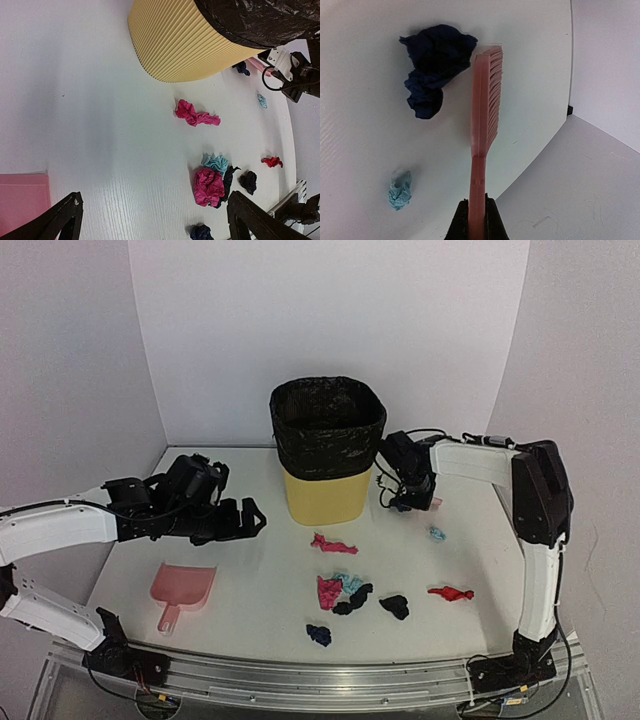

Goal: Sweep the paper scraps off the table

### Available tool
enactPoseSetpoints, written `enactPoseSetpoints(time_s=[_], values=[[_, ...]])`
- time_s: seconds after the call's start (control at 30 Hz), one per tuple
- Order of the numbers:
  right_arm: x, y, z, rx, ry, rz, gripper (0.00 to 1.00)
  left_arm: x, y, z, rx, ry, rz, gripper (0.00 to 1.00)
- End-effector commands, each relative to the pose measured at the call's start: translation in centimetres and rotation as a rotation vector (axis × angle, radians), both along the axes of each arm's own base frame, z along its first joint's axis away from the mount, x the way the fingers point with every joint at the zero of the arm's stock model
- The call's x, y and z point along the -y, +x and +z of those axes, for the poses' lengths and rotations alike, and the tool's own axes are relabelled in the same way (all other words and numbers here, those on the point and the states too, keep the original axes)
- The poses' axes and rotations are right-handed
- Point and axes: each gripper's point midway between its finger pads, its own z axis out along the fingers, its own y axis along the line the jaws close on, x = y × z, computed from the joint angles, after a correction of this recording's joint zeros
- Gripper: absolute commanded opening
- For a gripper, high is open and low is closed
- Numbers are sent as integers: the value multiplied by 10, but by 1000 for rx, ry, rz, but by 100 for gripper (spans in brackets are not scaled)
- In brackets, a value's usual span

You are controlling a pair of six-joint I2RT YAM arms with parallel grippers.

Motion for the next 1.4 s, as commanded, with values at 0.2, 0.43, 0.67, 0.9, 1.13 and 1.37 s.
enactPoseSetpoints(time_s=[0.2,0.43,0.67,0.9,1.13,1.37], values=[[-68,-81,-4,34,-3,114,0,-14,-9,10,25,-22,2,100],[-110,-131,-6,56,3,123,0,-18,-14,11,21,-25,-7,100],[-168,-180,1,59,33,227,0,-18,-16,10,19,-27,-14,100],[-195,-215,13,24,87,269,0,-25,-19,15,39,-43,-4,100],[-207,-220,46,120,58,348,0,-29,-19,17,56,-35,-3,100],[-189,-200,111,360,59,308,0,-30,-16,24,102,-33,-14,100]])
